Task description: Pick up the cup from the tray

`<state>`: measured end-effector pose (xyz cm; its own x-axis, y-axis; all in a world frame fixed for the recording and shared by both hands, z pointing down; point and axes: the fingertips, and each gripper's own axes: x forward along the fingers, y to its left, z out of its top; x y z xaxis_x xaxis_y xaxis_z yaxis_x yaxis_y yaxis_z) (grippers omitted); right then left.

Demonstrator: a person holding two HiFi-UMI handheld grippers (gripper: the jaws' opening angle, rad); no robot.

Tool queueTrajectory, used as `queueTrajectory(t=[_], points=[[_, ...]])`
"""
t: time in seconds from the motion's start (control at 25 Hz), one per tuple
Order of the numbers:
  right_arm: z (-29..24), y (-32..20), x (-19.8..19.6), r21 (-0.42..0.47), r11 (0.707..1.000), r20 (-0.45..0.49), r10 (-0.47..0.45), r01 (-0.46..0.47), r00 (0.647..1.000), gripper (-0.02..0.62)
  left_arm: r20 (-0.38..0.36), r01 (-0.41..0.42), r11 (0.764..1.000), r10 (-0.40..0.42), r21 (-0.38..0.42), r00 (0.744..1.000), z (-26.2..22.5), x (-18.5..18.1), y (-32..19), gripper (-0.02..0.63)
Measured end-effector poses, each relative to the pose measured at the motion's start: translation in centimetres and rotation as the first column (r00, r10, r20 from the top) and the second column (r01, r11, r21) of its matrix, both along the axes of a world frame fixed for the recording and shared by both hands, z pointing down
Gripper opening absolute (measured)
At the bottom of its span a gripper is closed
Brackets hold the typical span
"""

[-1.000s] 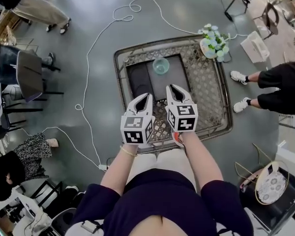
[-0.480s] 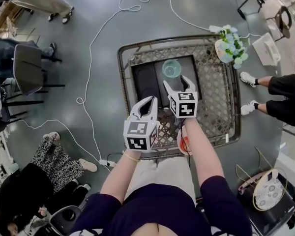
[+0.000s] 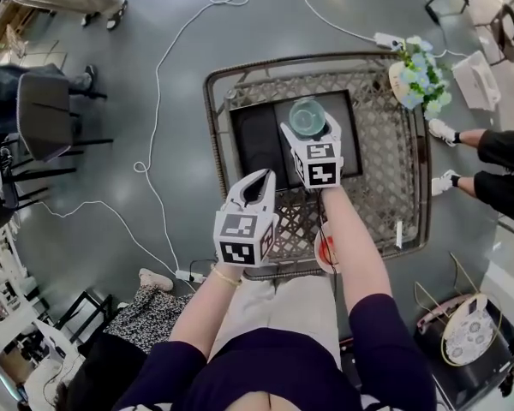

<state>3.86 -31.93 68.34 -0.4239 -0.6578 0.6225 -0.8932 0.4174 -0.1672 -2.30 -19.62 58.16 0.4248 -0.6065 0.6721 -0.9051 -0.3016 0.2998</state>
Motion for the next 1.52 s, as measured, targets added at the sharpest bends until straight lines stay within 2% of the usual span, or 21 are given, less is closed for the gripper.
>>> queueTrajectory(t=[0.28,0.64,1.0,1.52], points=[[0.2,-1.8,-0.2,0.050,0.999,-0.059,-0.012,0.015,0.998,0.368,0.009,-0.017,1.000,0.017,-0.009,1.000,1.2,0.5,-0.6,0.009],[-0.4,-0.9,0.0,0.057,0.998,-0.037,0.002,0.001,0.999,0.367,0.010,-0.006,1.000,0.006,-0.010,1.000,1.2,0.3,-0.6,0.009],[-4.9,0.5,0.5,0.097,0.995,-0.006,0.031,-0.031,0.999,0.367,0.008,0.012,1.000,-0.012,0.011,1.000,-0.3,-0.3,-0.9,0.009],[-12.3,7.2,2.4,0.097,0.987,0.032,0.126,-0.128,0.992,0.365,-0.002,-0.013,0.999,0.013,0.040,1.000,-3.4,-0.5,0.5,0.009]])
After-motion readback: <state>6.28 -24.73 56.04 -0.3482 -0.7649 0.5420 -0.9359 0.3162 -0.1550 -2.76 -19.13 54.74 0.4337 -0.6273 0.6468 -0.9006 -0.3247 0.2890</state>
